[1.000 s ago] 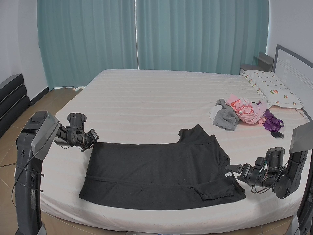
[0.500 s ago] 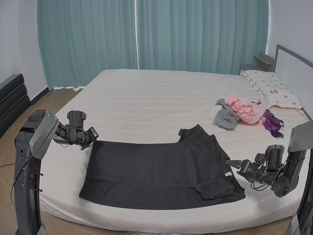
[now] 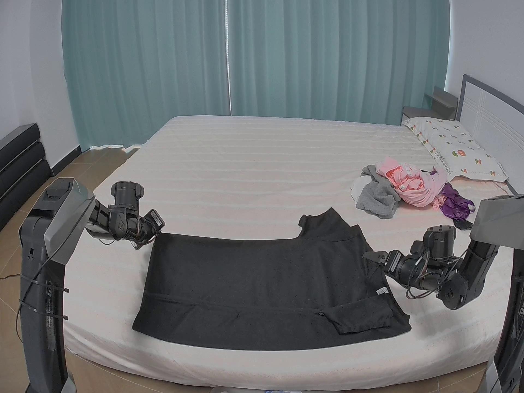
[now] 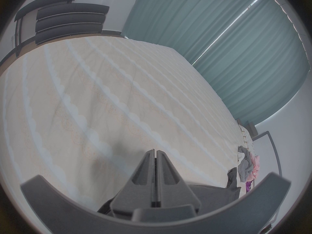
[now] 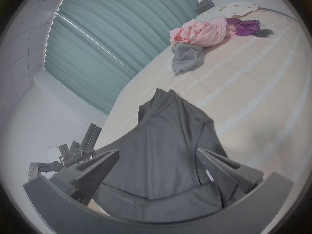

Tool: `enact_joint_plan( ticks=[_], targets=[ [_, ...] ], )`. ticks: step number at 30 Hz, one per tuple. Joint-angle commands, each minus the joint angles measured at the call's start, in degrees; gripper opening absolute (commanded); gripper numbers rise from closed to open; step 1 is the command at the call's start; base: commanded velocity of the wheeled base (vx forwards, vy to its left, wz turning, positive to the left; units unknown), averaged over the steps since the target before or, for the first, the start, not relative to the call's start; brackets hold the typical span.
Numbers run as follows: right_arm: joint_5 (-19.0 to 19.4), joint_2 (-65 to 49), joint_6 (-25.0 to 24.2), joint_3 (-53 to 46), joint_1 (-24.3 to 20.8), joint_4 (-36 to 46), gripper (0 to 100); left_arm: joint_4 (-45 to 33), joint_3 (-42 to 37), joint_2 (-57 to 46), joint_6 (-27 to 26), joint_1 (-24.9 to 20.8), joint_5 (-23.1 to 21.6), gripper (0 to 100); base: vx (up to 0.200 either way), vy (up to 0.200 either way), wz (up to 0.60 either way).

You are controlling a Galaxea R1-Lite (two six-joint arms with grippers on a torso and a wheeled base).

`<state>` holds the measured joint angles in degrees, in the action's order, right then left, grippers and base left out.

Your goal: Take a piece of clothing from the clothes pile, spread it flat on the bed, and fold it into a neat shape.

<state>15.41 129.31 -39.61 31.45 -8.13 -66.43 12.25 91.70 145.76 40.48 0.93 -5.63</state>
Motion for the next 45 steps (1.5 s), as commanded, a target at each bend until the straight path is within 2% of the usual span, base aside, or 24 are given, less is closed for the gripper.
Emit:
enact_joint_plan(
  ticks=[1,16,25,26,28,45],
  targets=[
    [-1.52,1.92,-0.03,8.71,-0.48,5.17,100,-0.03,-0.47,-1.62,0.38,-0.14,0.01,0,0.0,0.0,0.0],
    [-2.4,7.98,-0.38,26.2,-1.62,17.47,100,0.05,-1.52,-2.41,0.38,-0.14,0.18,0,0.0,0.0,0.0],
    [-8.2,15.63,-0.21,37.1,-1.36,19.41,100,0.23,-3.02,-2.5,0.56,-0.14,0.18,0,0.0,0.0,0.0],
    [-9.87,17.56,0.14,40.0,-1.19,20.2,100,0.23,-3.02,-2.5,0.56,-0.14,0.18,0,0.0,0.0,0.0],
    [-10.75,19.49,0.23,43.87,-1.01,22.22,100,0.23,-3.1,-2.59,0.65,-0.14,0.18,0,0.0,0.0,0.0],
    [-11.01,25.12,0.23,58.9,0.4,32.59,100,0.4,-3.89,-2.68,0.74,-0.05,0.09,0,0.0,0.0,0.0]
  ],
)
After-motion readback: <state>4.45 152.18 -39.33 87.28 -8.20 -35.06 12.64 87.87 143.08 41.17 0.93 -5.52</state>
